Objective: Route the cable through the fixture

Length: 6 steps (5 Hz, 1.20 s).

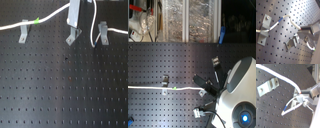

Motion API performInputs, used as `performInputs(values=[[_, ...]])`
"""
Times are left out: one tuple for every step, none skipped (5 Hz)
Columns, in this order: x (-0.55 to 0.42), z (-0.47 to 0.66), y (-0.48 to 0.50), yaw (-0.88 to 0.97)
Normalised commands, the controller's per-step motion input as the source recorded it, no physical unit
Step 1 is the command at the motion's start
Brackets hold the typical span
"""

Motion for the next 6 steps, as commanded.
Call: performInputs(values=[[0.032, 0.02, 0.072, 0.00], [-0.119, 0.50, 0.082, 0.09], [-0.146, 0.30, 0.146, 0.41], [-0.069, 0.20, 0.047, 0.69], [-0.062, 0.07, 0.005, 0.00], [-0.319, 0.15, 0.116, 0.64]])
